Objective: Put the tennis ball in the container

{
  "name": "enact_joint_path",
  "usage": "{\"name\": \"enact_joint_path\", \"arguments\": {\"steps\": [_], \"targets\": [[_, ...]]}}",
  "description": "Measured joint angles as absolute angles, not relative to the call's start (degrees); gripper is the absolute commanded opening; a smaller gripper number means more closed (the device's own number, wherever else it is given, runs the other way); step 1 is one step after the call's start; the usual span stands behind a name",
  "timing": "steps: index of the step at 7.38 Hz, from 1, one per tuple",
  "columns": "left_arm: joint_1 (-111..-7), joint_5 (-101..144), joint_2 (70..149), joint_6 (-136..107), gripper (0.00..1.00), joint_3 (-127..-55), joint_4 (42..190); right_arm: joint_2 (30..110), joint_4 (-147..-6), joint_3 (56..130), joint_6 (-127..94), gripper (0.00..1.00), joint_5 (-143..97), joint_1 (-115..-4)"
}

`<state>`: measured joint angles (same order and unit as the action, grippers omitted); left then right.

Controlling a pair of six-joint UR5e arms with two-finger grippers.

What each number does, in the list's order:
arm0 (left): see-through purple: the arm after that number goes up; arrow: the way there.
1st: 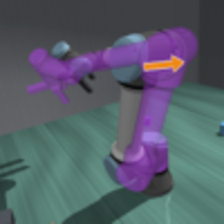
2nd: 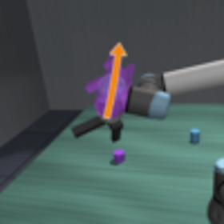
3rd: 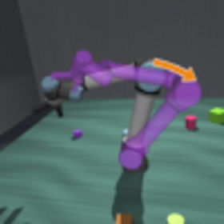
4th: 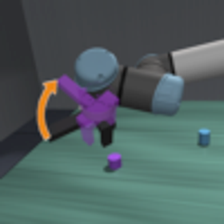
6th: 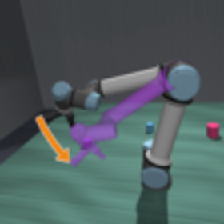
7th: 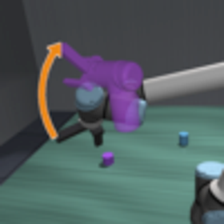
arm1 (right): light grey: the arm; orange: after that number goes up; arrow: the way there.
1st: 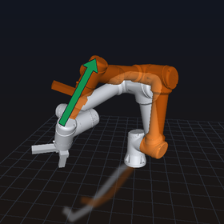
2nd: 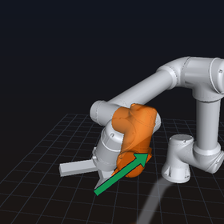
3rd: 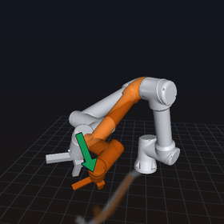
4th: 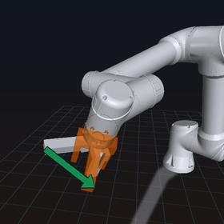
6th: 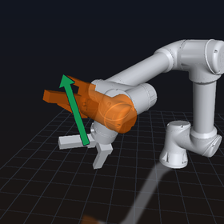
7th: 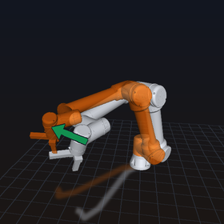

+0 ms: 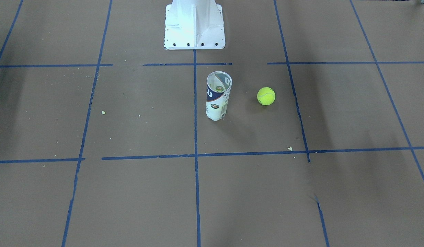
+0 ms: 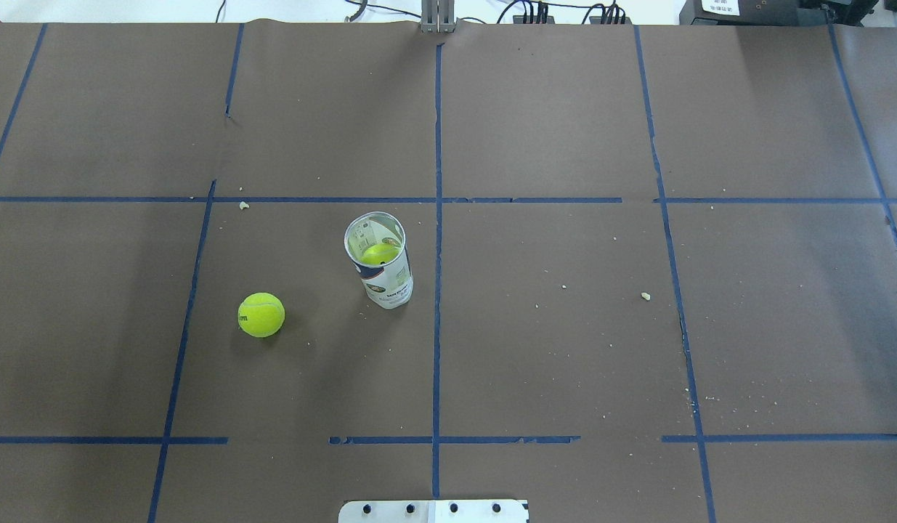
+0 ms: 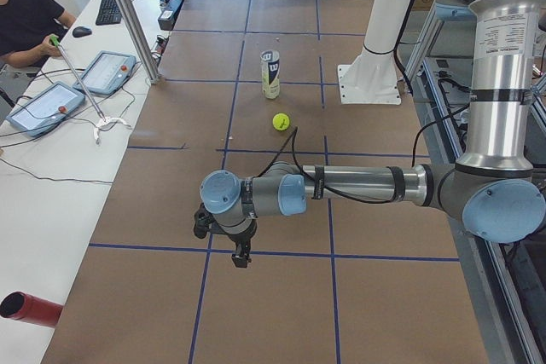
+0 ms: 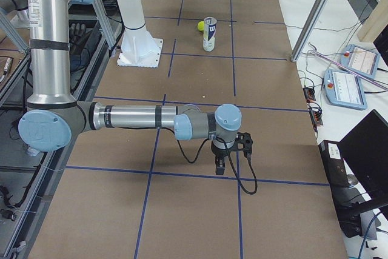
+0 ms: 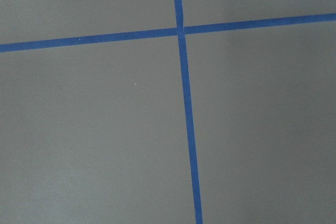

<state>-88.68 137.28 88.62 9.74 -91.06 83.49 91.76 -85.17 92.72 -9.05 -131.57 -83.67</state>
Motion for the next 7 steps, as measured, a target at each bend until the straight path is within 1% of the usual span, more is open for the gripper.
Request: {"name": "enact_joint_path", "arguments": {"steps": [5,7], "targets": [[-88.41,137.17,90.27,9.00,1.00,-91.99,83.18,91.76,-85.17,92.72,-9.05,1.00,-131.57,-83.67],[-86.08,136.71,92.77,3.39,1.00,-95.91,83.26,91.76,-85.17,92.72,-9.05,1.00,-131.57,-83.67]]}}
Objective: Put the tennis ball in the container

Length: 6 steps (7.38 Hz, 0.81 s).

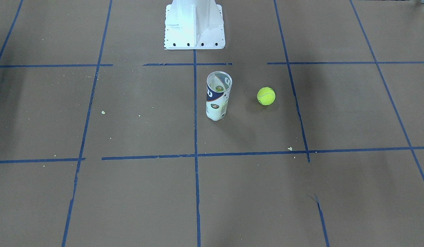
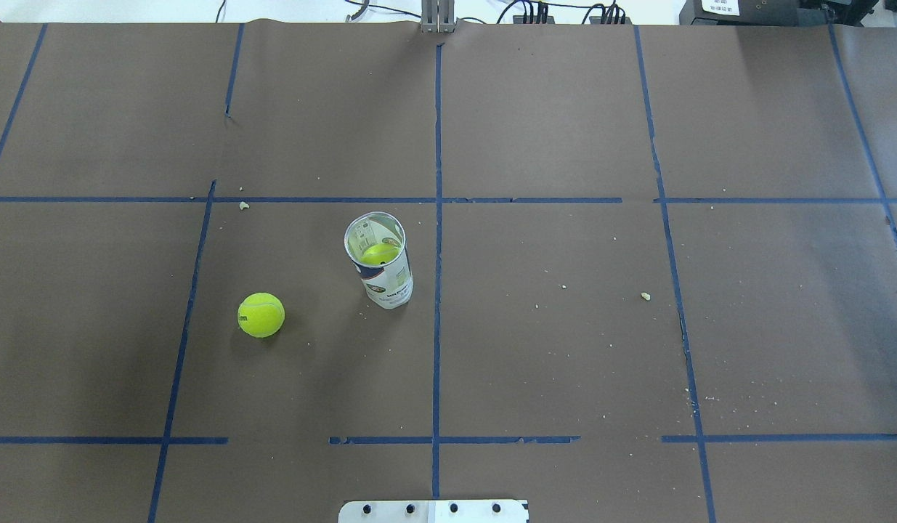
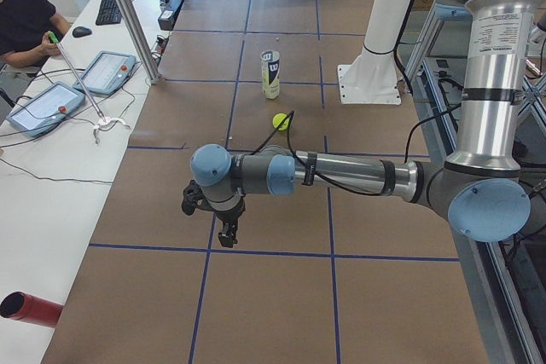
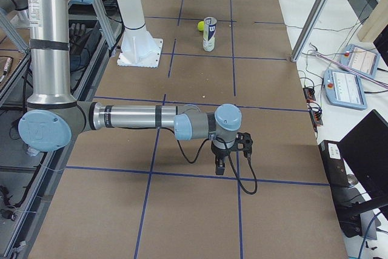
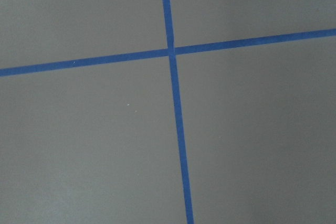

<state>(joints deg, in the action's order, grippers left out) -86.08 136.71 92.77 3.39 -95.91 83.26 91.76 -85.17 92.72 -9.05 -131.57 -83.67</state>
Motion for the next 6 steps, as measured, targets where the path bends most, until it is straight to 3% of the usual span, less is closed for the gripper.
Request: {"name": "enact_joint_path", "arguments": {"steps": [6], "targets": [[-66.24,132.94,105.03,-37.60,1.00,-107.15,83.81,91.76,-85.17,92.73,-9.05,1.00,-131.57,-83.67]]}}
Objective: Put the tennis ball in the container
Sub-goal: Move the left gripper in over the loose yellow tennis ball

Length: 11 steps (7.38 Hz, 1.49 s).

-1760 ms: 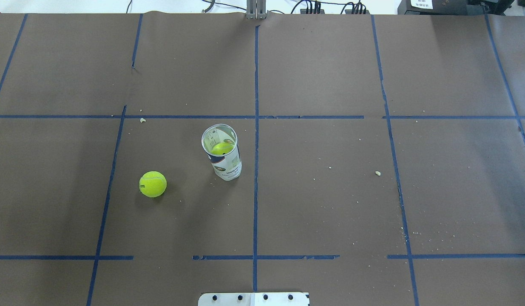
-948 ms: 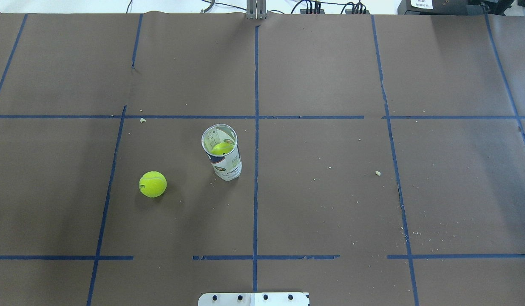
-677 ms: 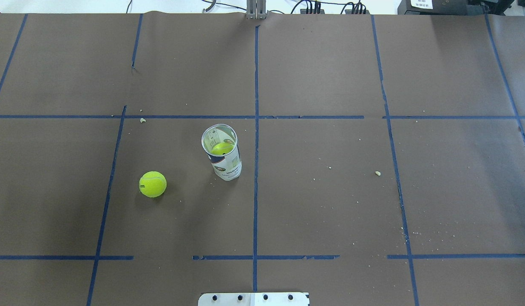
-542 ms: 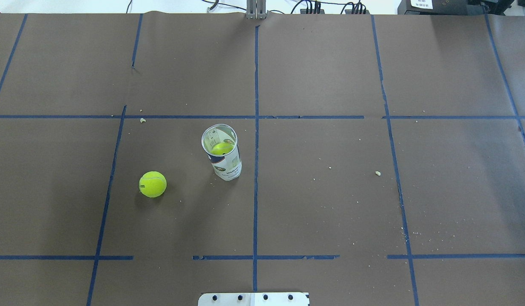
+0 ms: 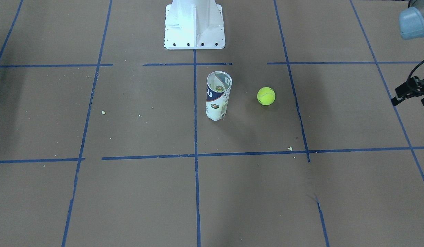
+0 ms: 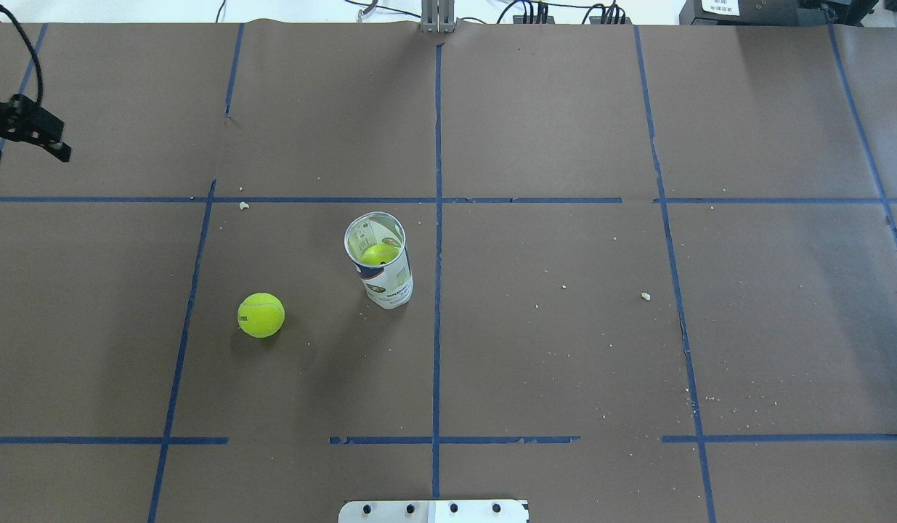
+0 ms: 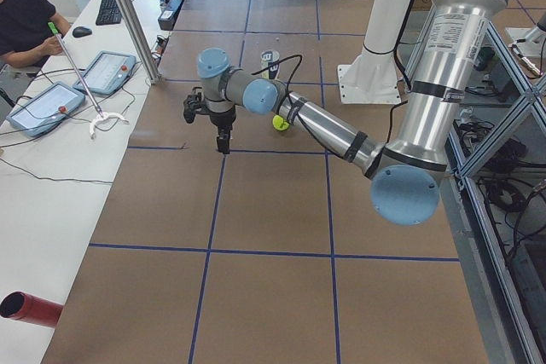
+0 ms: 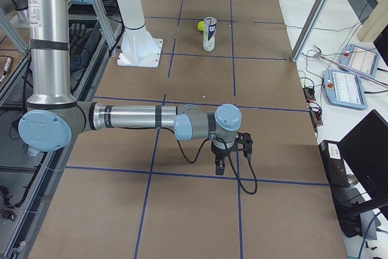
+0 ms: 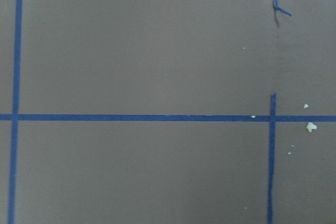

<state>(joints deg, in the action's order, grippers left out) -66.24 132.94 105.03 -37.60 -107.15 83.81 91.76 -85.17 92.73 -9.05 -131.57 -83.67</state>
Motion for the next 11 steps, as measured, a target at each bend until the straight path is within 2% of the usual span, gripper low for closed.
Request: {"name": "enact_joint_path", "arguments": {"steps": [6,11], "targets": [[-43.66,124.41,110.73,-68.04,1.00,-108.48,93.37,91.76,-85.16,92.73,-9.05,1.00,-131.57,-83.65],[-39.46,118.50,110.26,-70.20,1.00,-105.50,96.80,91.76,-85.17,92.73,-9.05,1.00,-131.57,-83.65]]}}
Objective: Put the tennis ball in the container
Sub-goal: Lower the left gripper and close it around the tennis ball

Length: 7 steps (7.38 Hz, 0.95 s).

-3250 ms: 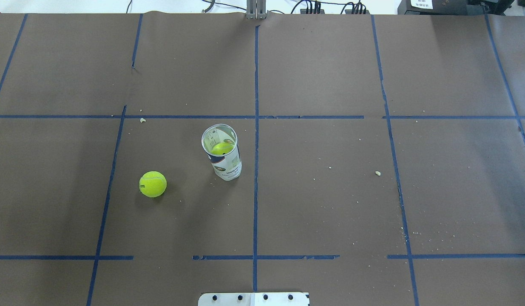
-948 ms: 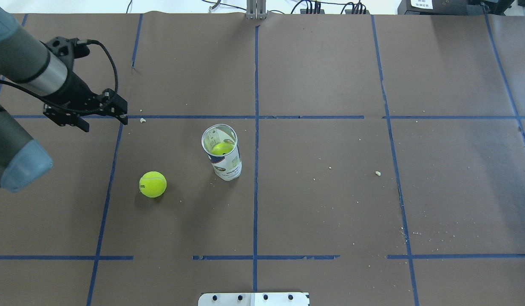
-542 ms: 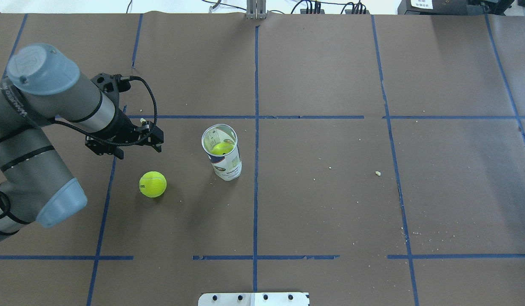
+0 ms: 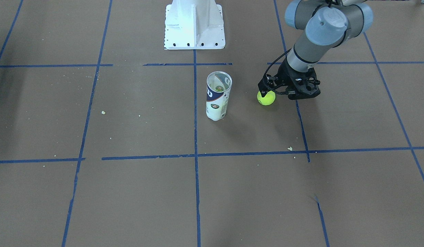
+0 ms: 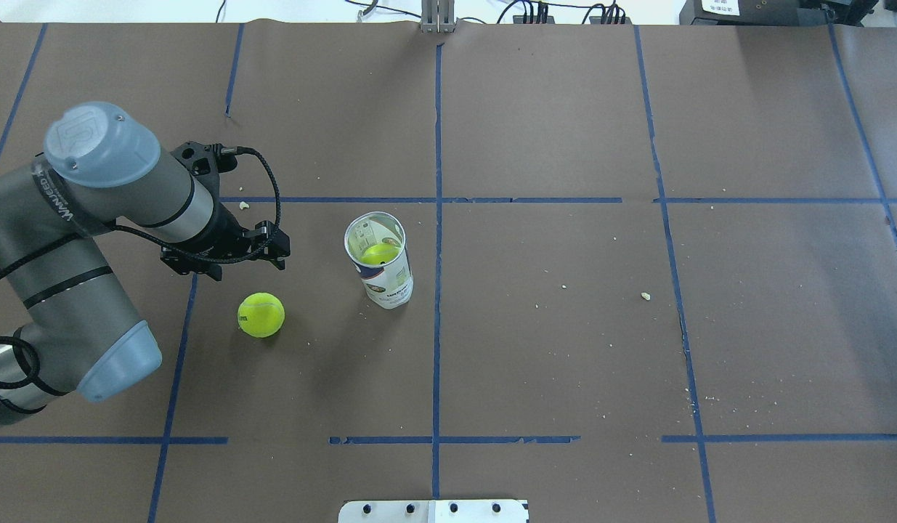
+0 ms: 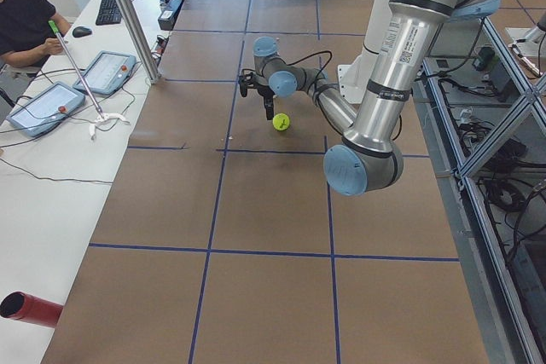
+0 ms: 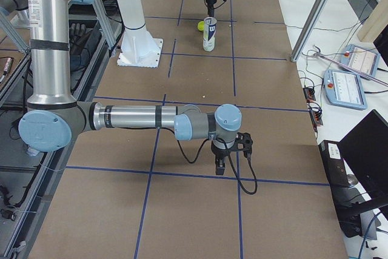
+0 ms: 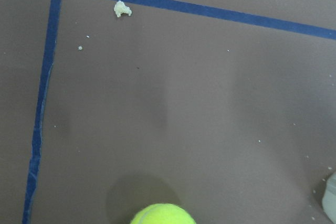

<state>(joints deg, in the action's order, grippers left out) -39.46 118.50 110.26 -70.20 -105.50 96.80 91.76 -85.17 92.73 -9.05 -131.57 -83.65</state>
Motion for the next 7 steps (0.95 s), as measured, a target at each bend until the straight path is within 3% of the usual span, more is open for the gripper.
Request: {"name": "enact_joint_path", "arguments": {"steps": [7], "targets": [[-35.67,117.81,109.78,-71.09,1.00,-101.92,100.01,91.76,-85.17,92.72,-9.05,1.00,-131.57,-83.65]]}}
